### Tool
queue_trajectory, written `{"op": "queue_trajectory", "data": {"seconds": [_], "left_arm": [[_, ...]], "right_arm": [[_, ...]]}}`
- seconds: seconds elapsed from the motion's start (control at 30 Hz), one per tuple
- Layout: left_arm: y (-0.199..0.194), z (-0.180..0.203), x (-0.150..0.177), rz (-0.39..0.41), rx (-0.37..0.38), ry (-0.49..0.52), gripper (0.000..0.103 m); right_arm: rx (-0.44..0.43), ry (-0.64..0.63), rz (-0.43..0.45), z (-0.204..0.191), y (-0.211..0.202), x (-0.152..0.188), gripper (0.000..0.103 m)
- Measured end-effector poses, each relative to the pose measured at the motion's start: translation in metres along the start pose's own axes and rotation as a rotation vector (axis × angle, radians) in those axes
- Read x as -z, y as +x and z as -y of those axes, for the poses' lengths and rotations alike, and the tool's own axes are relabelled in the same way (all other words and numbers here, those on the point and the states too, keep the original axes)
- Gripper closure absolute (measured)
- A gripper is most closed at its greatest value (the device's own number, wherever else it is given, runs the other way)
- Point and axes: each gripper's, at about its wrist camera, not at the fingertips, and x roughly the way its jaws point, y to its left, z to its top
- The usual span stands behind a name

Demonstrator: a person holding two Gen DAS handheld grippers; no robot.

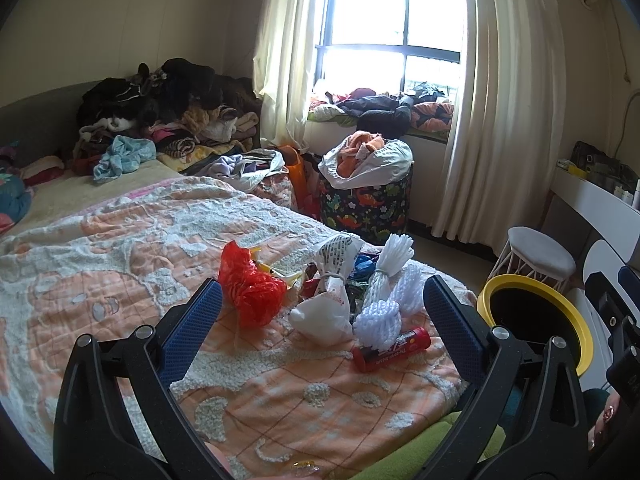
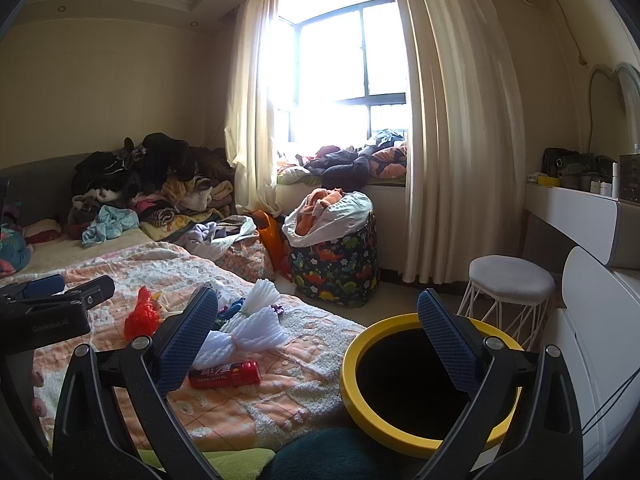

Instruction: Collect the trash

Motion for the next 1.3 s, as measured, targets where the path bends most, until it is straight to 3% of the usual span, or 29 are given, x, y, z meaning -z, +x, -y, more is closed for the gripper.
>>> {"op": "queue_trajectory", "data": {"seconds": [0.33,0.97,1.3], "left_arm": [[0.003,-0.001,0.001,0.015,-0.003,-0.001,0.011],[0.026,-0.064,0.004,0.016,-0.069,-0.083,0.011],[0.057,-0.097,0.005,-0.068,-0.088,-0.169,0.011]], "right_arm": [[-0.018,-0.019,-0.003,-0.009,0.001,0.004,0.006],[-0.183,-0.056,-0.095,-0.055,0.048,-0.008,0.006],[-0.181,-0.056,-0.169,-0.072,0.092,-0.008,0.006]]}}
